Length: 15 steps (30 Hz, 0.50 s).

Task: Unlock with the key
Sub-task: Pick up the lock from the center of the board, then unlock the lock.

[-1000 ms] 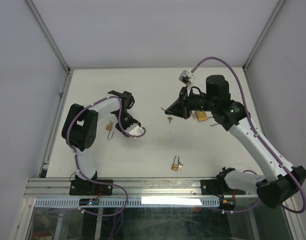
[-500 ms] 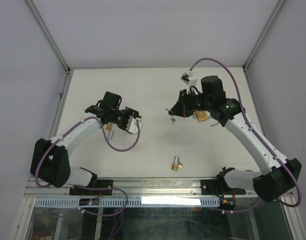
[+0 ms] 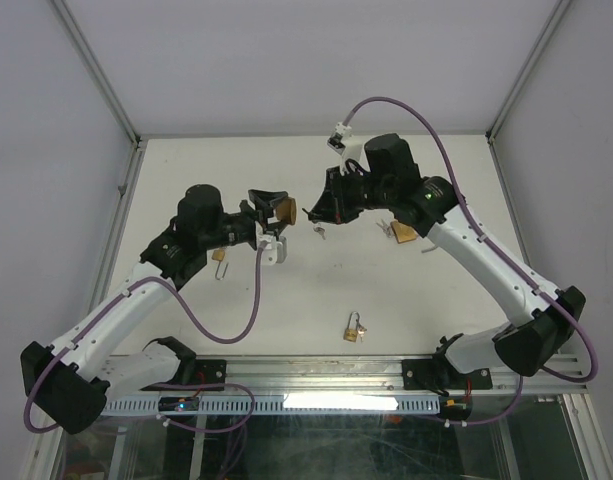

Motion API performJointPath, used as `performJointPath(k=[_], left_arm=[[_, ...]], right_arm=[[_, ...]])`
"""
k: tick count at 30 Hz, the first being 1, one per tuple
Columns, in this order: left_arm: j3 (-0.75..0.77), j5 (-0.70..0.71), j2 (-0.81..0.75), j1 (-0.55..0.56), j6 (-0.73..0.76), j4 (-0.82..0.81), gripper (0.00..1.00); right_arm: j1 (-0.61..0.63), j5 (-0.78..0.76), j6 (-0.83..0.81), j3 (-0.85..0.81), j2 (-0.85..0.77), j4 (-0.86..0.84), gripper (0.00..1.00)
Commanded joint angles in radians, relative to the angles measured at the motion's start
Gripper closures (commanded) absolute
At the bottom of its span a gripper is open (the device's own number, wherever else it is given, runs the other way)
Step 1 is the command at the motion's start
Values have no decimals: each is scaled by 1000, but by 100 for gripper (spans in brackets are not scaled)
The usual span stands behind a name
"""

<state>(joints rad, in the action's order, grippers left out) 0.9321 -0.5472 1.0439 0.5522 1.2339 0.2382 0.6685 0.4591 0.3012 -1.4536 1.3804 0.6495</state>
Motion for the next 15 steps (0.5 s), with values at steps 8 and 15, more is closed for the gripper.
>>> performJointPath(k=[8, 15], left_arm=[[44, 133, -33, 50, 130, -114, 100], [7, 140, -63, 84, 179, -157, 100]], right_arm=[[47, -61, -19, -177, 57, 119, 100], [47, -25, -22, -134, 60, 57, 100]])
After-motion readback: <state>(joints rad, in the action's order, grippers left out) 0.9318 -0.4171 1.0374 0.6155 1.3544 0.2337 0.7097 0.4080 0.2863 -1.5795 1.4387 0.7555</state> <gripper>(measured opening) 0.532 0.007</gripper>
